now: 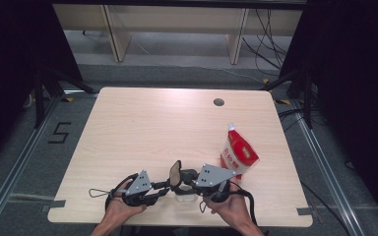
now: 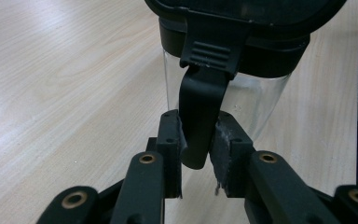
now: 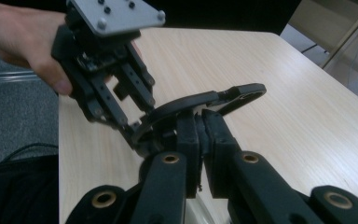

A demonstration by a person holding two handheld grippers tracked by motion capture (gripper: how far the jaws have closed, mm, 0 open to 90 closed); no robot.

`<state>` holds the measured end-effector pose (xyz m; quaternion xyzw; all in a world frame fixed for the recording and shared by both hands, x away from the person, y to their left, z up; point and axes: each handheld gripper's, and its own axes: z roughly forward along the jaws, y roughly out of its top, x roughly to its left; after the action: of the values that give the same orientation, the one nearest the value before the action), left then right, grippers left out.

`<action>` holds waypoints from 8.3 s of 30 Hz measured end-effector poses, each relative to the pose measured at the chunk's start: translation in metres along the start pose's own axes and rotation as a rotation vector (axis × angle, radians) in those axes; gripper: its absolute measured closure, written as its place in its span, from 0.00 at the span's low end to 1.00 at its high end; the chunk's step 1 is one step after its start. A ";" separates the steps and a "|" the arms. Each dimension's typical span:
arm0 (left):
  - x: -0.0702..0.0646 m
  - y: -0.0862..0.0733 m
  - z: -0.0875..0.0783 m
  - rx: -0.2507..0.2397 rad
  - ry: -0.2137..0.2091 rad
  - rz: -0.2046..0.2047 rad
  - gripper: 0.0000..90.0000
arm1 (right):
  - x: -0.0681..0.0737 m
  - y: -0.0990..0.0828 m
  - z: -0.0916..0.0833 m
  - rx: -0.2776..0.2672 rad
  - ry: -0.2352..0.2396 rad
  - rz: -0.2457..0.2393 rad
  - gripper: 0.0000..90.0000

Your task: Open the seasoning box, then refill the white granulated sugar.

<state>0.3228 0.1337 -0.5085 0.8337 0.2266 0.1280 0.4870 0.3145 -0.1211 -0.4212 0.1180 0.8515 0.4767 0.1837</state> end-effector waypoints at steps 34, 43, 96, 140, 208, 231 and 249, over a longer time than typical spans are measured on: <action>-0.004 0.004 -0.003 0.011 0.034 -0.018 0.70 | 0.002 0.010 0.013 -0.025 0.006 0.012 0.90; -0.004 -0.001 -0.014 0.025 0.044 -0.033 0.62 | -0.004 -0.023 -0.026 -0.009 -0.063 0.058 0.81; -0.026 -0.021 -0.046 0.079 0.144 -0.203 0.18 | -0.030 -0.138 -0.119 0.032 -0.350 0.470 0.34; -0.028 -0.021 -0.043 0.083 0.138 -0.186 0.19 | -0.074 -0.139 -0.060 -0.067 -0.407 0.457 0.22; -0.030 -0.020 -0.043 0.061 0.128 -0.200 0.20 | -0.090 -0.146 -0.027 -0.114 -0.382 0.549 0.35; -0.030 -0.020 -0.044 0.073 0.127 -0.199 0.21 | -0.093 -0.145 -0.025 -0.112 -0.388 0.488 0.38; -0.031 -0.019 -0.043 0.089 0.121 -0.201 0.21 | -0.090 -0.142 -0.024 -0.096 -0.430 0.494 0.41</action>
<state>0.2722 0.1590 -0.5036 0.8184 0.3434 0.1186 0.4452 0.3823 -0.2468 -0.5128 0.4101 0.7154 0.5107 0.2435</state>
